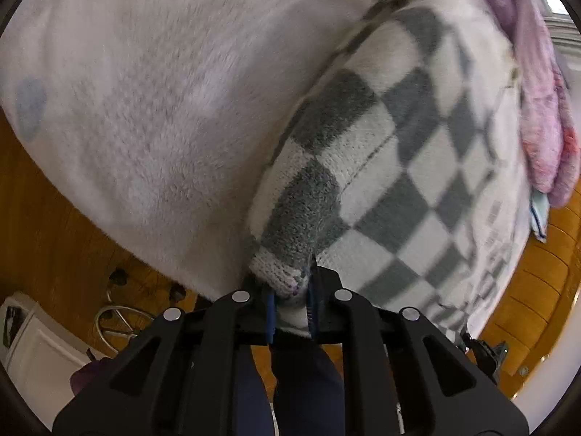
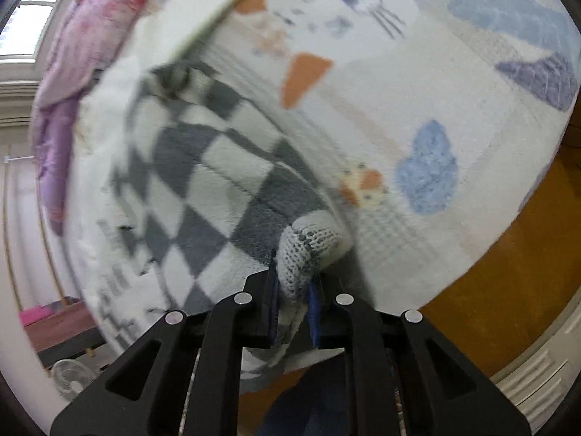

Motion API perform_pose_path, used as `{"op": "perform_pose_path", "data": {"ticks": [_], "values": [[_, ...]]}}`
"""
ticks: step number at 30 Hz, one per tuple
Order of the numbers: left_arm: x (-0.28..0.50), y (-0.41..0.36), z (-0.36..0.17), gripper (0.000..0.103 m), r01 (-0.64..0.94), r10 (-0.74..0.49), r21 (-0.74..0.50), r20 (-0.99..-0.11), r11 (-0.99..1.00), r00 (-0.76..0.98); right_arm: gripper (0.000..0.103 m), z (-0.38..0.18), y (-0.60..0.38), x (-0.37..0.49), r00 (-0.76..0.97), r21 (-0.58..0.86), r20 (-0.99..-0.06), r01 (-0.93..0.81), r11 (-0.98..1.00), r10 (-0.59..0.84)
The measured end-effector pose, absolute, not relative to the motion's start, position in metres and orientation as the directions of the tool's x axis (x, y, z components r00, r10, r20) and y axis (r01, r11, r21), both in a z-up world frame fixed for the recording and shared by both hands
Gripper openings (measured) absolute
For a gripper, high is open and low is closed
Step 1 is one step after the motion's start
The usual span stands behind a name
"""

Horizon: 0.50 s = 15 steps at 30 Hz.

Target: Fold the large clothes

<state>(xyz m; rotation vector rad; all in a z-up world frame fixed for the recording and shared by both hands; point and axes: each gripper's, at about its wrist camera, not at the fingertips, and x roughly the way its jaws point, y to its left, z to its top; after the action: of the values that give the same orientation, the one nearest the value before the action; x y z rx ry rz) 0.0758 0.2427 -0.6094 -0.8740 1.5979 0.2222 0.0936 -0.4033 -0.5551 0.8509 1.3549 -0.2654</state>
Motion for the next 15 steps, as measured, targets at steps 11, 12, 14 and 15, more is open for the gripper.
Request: {"op": "perform_pose_path", "data": {"ticks": [11, 12, 14, 15], "values": [[0.073, 0.263, -0.579, 0.077, -0.636, -0.38, -0.337, -0.922, 0.694, 0.073, 0.026, -0.49, -0.351, 0.106, 0.169, 0.169, -0.98, 0.421, 0.891, 0.106], [0.072, 0.265, -0.576, 0.078, -0.641, -0.375, -0.34, -0.923, 0.688, 0.087, 0.021, -0.478, -0.331, 0.115, 0.189, 0.164, -0.977, 0.343, 0.925, 0.104], [0.069, 0.271, -0.572, 0.079, -0.657, -0.37, -0.357, -0.921, 0.664, 0.126, 0.008, -0.463, -0.289, 0.139, 0.23, 0.207, -0.96, 0.199, 0.958, 0.16], [0.07, 0.271, -0.572, 0.079, -0.663, -0.373, -0.365, -0.917, 0.653, 0.138, 0.005, -0.457, -0.262, 0.156, 0.259, 0.25, -0.942, 0.123, 0.96, 0.212]]}}
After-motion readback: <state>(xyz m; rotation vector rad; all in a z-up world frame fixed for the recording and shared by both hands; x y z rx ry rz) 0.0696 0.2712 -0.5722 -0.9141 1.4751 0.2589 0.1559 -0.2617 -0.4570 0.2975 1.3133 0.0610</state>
